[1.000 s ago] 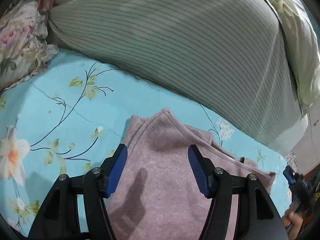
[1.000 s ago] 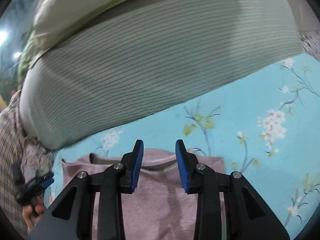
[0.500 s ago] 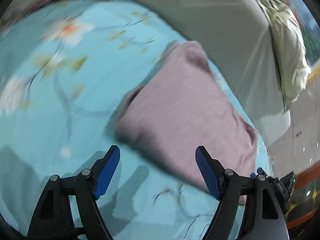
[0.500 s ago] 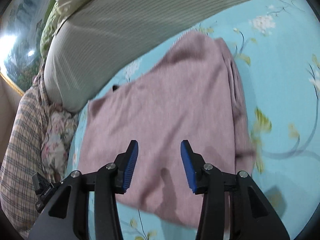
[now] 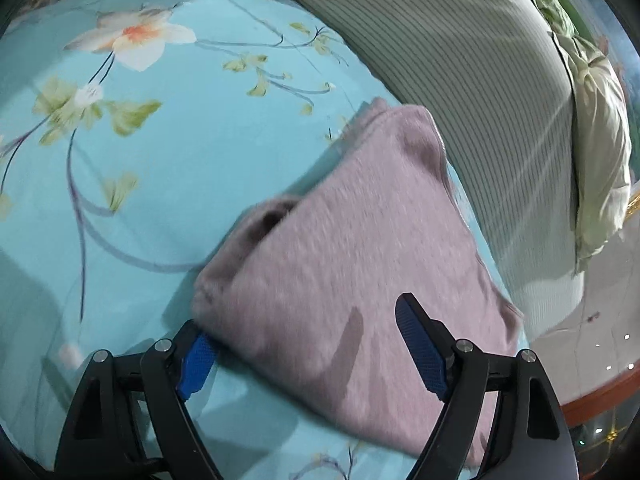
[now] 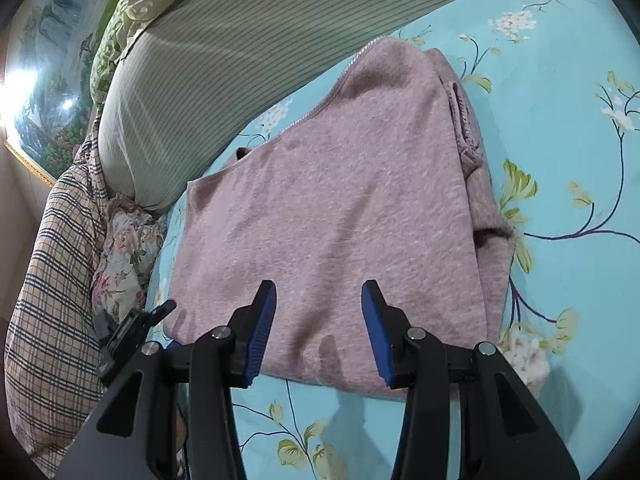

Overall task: Fold small clothes
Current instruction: 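Grasp the folded shirt edge with the left gripper while the right gripper grasps it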

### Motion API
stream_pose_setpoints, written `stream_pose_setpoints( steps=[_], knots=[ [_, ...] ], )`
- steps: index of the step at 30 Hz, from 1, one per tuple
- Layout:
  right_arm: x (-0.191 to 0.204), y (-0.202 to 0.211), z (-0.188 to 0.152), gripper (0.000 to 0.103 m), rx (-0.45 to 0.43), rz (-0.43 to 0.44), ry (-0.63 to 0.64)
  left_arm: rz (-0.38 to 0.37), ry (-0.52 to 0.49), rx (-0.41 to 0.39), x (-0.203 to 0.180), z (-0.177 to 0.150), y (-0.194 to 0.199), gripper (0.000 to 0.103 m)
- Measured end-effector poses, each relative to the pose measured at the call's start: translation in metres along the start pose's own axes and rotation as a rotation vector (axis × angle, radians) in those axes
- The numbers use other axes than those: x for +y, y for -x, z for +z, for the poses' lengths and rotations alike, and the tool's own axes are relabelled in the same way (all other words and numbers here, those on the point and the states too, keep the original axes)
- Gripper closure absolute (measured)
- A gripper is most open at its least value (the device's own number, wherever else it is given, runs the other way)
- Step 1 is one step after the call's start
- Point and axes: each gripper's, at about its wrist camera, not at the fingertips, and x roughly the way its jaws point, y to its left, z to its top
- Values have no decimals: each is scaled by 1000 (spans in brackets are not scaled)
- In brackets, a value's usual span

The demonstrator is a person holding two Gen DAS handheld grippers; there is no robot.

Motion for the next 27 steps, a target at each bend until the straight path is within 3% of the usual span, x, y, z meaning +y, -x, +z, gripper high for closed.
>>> stream_pose_setpoints(
  steps=[2, 5, 7, 8, 11, 20, 25, 27],
  knots=[
    [1, -1, 1, 57, 0, 10, 0, 26, -30, -17, -4, 4, -6, 22],
    [2, -2, 1, 57, 2, 20, 1, 68, -50, -33, -6, 7, -8, 43],
    [3, -2, 2, 57, 2, 29, 0, 46, -36, -20, -1, 12, -10, 83],
    [2, -2, 3, 57, 1, 31, -1, -2, -16, 9, 3, 14, -12, 89],
    [1, -1, 7, 57, -4, 40, -1, -63, -41, 7, -7, 15, -4, 93],
    [-5, 3, 34, 57, 9, 69, 3, -172, -384, 18, -123, -28, 13, 95],
    [-1, -13, 53, 57, 61, 105, 15, -109, -610, 73, -170, -85, -9, 95],
    [5, -25, 59, 52, 91, 124, 29, -90, -659, 101, -177, -103, -20, 95]
  ],
)
